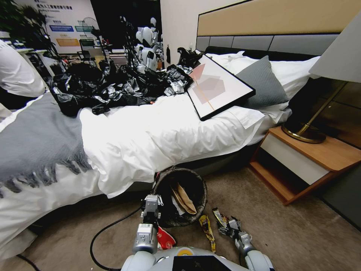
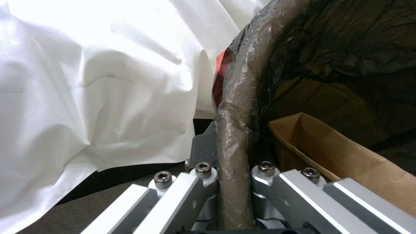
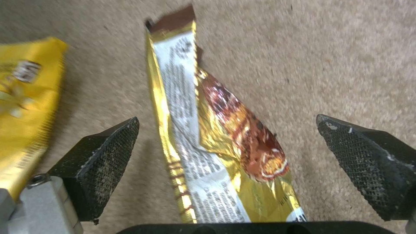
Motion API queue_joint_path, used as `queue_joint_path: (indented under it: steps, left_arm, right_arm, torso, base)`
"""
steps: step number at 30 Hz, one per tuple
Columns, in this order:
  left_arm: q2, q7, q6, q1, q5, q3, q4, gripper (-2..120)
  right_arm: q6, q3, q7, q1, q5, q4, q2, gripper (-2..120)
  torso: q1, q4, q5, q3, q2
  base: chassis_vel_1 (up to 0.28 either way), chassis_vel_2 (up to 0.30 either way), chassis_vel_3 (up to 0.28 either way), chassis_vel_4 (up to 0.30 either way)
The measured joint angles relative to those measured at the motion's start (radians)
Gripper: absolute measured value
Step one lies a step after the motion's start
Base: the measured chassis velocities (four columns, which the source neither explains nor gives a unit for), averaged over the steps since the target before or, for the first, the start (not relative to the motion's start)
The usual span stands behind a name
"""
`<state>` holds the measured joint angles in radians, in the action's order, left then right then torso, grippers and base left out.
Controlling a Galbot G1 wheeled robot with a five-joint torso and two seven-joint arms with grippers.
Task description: Pick up the trash bin, then pick up the garbage from the floor and place it into the trash bin.
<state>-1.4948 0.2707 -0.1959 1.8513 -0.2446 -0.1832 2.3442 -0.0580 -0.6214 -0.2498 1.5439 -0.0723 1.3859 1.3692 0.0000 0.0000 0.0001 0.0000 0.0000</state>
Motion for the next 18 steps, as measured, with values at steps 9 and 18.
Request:
queue_joint_path:
  steps: [9, 18]
  left_arm:
    - [0.0, 0.0, 0.0, -0.002, 0.0, 0.002, -0.001, 1]
    - [-0.005, -0.001, 0.0, -0.001, -0.004, 0.006, -0.001, 1]
  right_arm:
    - [-0.032, -0.004, -0.007, -0.011, -0.005, -0.039, 0.004, 95]
    - [-0.05, -0.007, -0.007, -0.014, -0.004, -0.054, 0.005, 73]
  torso:
    - [0.0, -0.0001, -0.0001, 0.0, 0.0]
    - [0.0, 0.0, -0.0001, 0.0, 0.0]
  base:
    - [0.0, 0.0, 0.0, 0.0]
    - [0.0, 0.0, 0.0, 0.0]
